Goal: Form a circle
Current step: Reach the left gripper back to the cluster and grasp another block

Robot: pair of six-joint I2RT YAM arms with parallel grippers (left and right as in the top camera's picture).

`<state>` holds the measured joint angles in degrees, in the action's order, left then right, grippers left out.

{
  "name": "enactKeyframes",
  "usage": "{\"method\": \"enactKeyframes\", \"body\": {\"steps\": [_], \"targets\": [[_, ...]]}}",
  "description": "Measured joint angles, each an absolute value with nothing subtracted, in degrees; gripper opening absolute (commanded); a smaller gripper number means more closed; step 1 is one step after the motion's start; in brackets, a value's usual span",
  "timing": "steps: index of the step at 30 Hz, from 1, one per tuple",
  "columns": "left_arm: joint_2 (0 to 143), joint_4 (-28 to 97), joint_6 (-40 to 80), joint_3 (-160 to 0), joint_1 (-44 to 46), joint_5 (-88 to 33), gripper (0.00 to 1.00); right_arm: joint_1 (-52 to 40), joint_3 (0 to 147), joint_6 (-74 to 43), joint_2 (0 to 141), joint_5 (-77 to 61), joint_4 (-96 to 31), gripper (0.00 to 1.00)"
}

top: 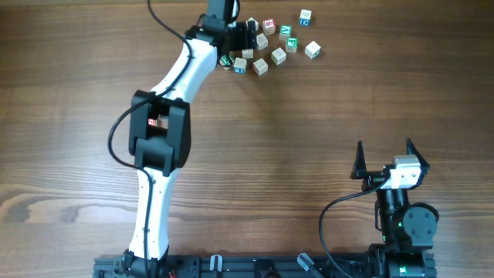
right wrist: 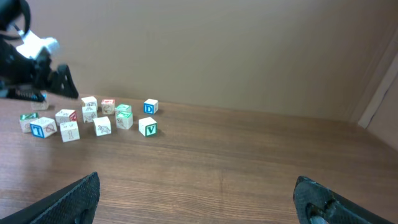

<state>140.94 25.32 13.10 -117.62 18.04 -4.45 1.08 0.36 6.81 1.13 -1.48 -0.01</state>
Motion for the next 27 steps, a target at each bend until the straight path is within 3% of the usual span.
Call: {"method": "enactKeyframes", "body": {"steps": [8,17,21,27], "targets": [[143.1,24.6,10.1,-117.6,20.0,-4.4,0.62,1.1,0.4,6.8,1.1,-1.5,0.0,1.0],[143.1,25.4,7.6,-117.6,19.9,-4.4,0.67,1.1,0.4,6.8,1.1,-1.5,0.0,1.0],[143.1,25.3,7.5,-117.6,20.0,-4.4,0.59,1.1,0.4,6.8,1.1,-1.5,0.0,1.0],[145.3,25.2,6.5,-117.9,20.2,-4.2,0.33,1.1,0.4,6.8,1.1,-1.5,0.0,1.0]]}}
